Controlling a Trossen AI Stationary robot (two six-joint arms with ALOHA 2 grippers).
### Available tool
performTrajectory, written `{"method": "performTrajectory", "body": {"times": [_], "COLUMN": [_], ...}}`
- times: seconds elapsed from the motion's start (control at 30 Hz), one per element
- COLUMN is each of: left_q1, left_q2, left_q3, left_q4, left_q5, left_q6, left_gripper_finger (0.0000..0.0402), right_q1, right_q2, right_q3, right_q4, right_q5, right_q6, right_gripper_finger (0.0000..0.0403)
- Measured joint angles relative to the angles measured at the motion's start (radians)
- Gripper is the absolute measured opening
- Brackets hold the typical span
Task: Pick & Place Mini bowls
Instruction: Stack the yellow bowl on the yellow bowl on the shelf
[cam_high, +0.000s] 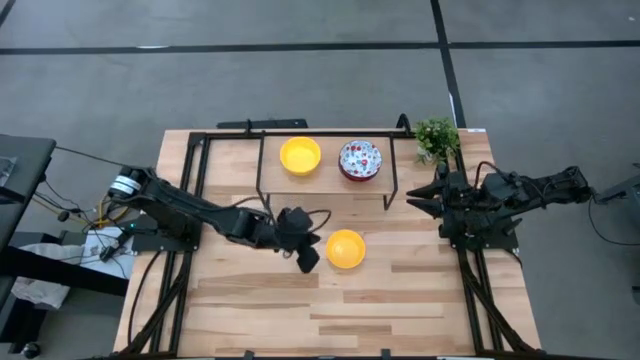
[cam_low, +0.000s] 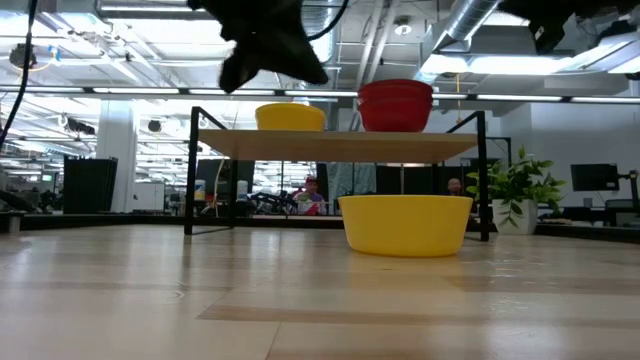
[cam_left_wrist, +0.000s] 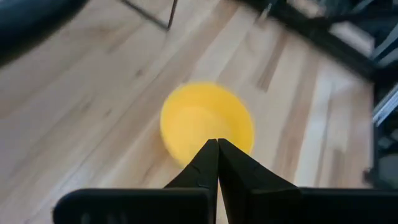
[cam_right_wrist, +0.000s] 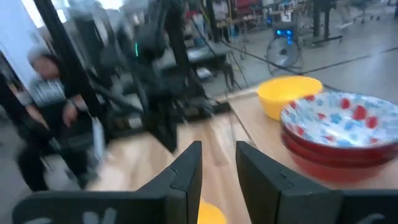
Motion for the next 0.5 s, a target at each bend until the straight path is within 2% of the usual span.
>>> {"method": "performTrajectory", "body": {"times": [0.1, 0.27, 0.37, 0.5], "left_q1": [-0.048, -0.135, -0.18, -0.226], "left_q2": [-0.002, -0.049, -0.09, -0.161], "left_q3": [-0.019, -0.137, -0.219, -0.318], "left_q4": [-0.059, -0.064, -0.059, -0.015], "left_q5": [-0.059, -0.155, -0.169, -0.212], "left_q6": [-0.03, -0.167, -0.273, -0.349], "left_gripper_finger": [0.0008, 0.0008, 0.0008, 0.0008], "right_q1": [0.021, 0.103, 0.151, 0.194], "right_q2": [0.03, 0.132, 0.231, 0.381], "right_q3": [0.0, 0.015, 0.068, 0.169], "right_q4": [0.117, 0.336, 0.341, 0.256], "right_q5": [-0.048, -0.089, -0.061, -0.018], "right_q6": [0.038, -0.058, -0.078, -0.078], "right_gripper_finger": [0.0088, 0.0088, 0.0088, 0.0088]}}
